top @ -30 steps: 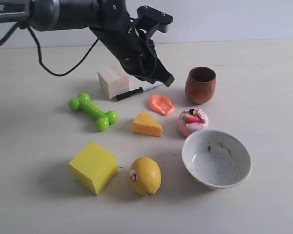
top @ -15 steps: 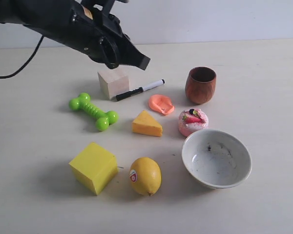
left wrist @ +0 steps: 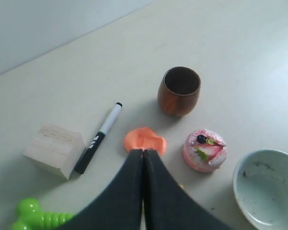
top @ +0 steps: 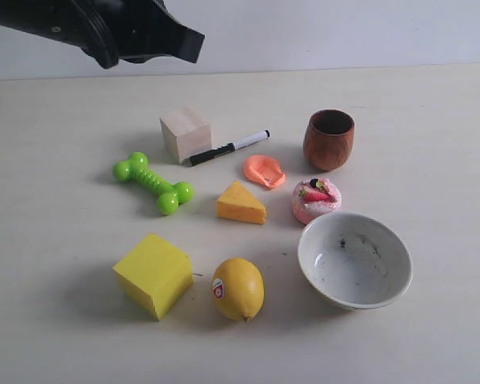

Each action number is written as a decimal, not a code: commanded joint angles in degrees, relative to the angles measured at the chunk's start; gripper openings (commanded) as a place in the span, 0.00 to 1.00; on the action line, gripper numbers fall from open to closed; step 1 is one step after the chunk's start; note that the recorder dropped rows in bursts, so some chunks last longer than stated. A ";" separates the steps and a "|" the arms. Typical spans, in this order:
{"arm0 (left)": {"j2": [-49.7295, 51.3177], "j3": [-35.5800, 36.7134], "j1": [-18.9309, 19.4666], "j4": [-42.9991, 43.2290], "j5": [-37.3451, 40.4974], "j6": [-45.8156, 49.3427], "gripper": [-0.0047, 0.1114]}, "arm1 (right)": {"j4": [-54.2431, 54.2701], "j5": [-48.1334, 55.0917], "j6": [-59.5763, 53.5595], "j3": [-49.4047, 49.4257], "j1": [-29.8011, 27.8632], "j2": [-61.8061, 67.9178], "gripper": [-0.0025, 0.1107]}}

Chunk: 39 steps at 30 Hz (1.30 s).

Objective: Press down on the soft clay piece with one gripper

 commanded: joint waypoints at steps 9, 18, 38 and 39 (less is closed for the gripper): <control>-2.79 0.16 0.14 -0.61 1.69 -0.37 0.04 | 0.04 -0.42 0.00 0.33 -0.26 -0.38 0.02; -6.31 0.39 1.41 -1.66 -1.35 -3.45 0.04 | 0.04 -0.42 0.00 0.33 -0.26 -0.38 0.02; -47.22 47.04 43.38 -5.96 -25.69 -3.96 0.04 | 0.04 -0.42 0.00 0.33 -0.26 -0.38 0.02; -48.82 48.91 44.18 -5.96 -27.30 -3.96 0.04 | 0.04 -0.42 0.00 0.33 -0.26 -0.38 0.02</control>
